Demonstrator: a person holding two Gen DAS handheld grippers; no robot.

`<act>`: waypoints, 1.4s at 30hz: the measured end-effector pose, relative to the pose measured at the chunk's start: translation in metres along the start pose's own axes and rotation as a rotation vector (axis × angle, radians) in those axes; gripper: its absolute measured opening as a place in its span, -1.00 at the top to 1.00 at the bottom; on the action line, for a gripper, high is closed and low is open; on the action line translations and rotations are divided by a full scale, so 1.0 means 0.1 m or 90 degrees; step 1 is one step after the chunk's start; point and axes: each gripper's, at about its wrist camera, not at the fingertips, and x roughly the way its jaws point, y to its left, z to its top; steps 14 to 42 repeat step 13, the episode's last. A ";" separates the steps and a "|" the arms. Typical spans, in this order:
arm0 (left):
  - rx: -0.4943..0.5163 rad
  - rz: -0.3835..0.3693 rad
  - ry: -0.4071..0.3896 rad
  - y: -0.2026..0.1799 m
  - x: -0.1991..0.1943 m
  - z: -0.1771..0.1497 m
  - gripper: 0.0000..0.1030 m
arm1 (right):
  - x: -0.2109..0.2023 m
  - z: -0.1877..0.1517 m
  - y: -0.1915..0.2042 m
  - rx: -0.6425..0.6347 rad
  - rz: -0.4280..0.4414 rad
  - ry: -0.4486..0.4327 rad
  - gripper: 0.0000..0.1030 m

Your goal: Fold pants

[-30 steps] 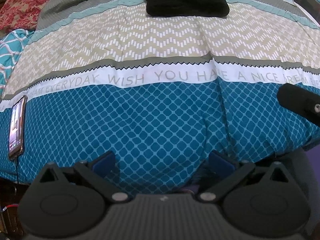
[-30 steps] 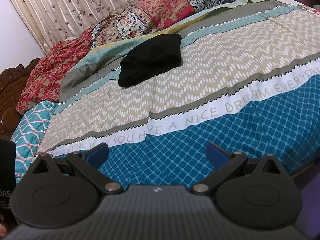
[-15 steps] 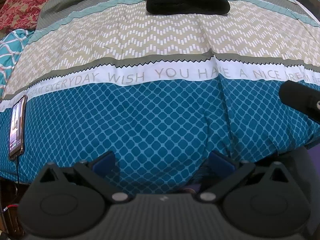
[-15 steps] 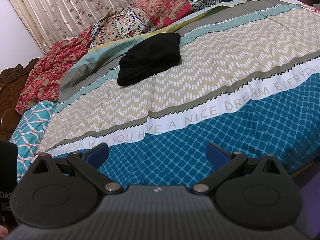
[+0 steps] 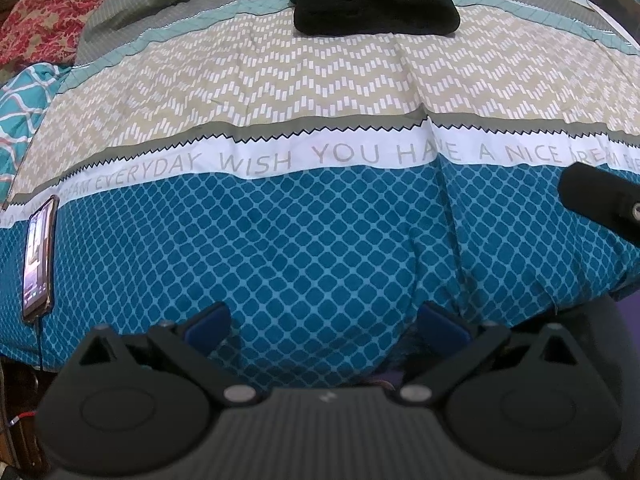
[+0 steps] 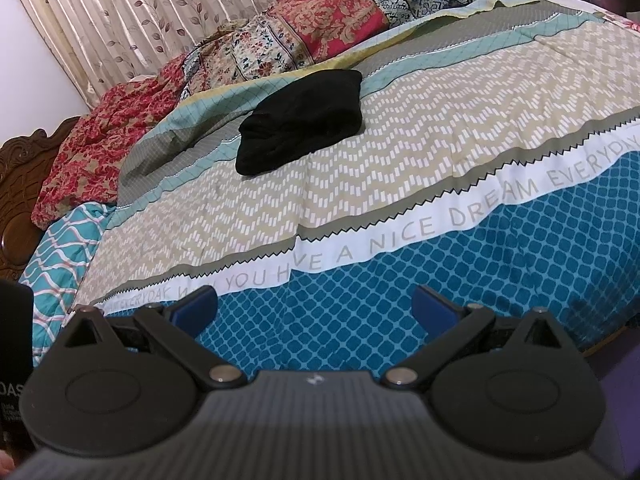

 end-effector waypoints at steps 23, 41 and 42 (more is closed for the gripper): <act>-0.011 0.013 -0.036 0.02 -0.10 0.03 -1.00 | -0.02 0.02 0.01 -0.002 0.003 -0.002 -1.00; -0.011 0.013 -0.036 0.02 -0.10 0.03 -1.00 | -0.02 0.02 0.01 -0.002 0.003 -0.002 -1.00; -0.011 0.013 -0.036 0.02 -0.10 0.03 -1.00 | -0.02 0.02 0.01 -0.002 0.003 -0.002 -1.00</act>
